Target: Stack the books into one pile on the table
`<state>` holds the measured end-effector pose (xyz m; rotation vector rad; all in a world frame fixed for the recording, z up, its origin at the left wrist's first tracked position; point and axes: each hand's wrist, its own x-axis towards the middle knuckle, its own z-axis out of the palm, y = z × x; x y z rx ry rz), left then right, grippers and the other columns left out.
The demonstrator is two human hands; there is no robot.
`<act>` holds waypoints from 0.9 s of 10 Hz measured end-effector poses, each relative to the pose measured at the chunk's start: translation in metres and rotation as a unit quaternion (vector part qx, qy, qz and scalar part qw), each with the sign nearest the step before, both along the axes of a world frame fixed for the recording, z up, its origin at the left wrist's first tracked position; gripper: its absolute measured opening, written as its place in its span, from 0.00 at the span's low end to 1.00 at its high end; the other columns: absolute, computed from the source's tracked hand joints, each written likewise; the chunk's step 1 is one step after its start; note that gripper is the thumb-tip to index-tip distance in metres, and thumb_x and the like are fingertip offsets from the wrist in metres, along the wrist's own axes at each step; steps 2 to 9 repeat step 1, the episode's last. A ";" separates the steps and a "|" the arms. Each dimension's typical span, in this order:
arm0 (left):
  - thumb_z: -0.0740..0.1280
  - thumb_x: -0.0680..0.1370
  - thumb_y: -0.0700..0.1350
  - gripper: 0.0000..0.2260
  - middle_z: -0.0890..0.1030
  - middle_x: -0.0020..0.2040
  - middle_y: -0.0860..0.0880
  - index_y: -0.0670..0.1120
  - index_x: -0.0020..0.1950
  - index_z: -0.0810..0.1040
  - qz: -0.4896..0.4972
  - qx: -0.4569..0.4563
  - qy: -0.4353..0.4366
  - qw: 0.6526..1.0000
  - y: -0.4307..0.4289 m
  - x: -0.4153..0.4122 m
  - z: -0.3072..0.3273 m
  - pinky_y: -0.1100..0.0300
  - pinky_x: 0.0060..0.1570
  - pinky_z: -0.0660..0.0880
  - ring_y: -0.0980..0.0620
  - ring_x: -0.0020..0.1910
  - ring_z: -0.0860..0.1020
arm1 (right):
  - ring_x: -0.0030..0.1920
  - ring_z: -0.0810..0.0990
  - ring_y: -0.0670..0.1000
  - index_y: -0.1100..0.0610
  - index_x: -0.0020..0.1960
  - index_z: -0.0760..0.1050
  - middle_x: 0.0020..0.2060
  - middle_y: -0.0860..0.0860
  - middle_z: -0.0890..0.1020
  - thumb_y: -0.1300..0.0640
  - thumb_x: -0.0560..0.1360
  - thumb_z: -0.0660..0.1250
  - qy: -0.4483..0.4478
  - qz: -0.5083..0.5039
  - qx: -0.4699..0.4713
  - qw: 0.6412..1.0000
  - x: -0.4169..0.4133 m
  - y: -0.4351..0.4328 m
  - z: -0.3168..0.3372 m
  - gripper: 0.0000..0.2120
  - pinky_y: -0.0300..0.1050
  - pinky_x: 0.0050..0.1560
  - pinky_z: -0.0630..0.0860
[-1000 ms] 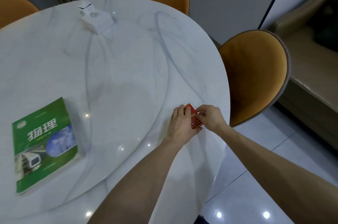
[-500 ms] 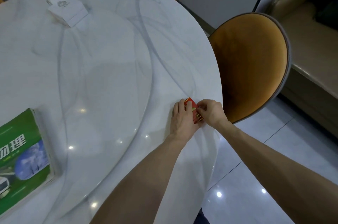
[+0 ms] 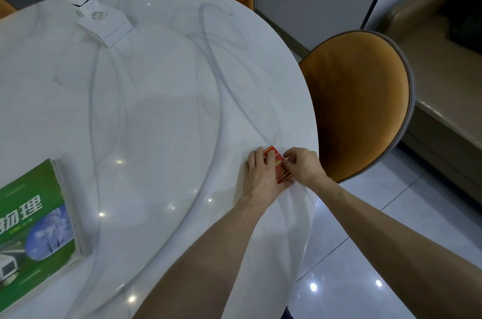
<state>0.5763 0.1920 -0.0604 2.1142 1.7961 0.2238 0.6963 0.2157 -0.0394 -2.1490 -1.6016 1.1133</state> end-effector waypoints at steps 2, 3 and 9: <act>0.64 0.72 0.61 0.28 0.69 0.68 0.45 0.46 0.67 0.69 0.013 0.013 -0.008 1.000 0.001 -0.011 0.008 0.51 0.64 0.67 0.45 0.69 0.65 | 0.52 0.81 0.57 0.60 0.60 0.76 0.54 0.58 0.83 0.55 0.78 0.62 -0.025 -0.003 0.007 1.000 -0.004 0.003 0.008 0.15 0.45 0.50 0.77; 0.64 0.72 0.61 0.28 0.69 0.68 0.45 0.46 0.67 0.69 0.013 0.013 -0.008 1.000 0.001 -0.011 0.008 0.51 0.64 0.67 0.45 0.69 0.65 | 0.52 0.81 0.57 0.60 0.60 0.76 0.54 0.58 0.83 0.55 0.78 0.62 -0.025 -0.003 0.007 1.000 -0.004 0.003 0.008 0.15 0.45 0.50 0.77; 0.64 0.72 0.61 0.28 0.69 0.68 0.45 0.46 0.67 0.69 0.013 0.013 -0.008 1.000 0.001 -0.011 0.008 0.51 0.64 0.67 0.45 0.69 0.65 | 0.52 0.81 0.57 0.60 0.60 0.76 0.54 0.58 0.83 0.55 0.78 0.62 -0.025 -0.003 0.007 1.000 -0.004 0.003 0.008 0.15 0.45 0.50 0.77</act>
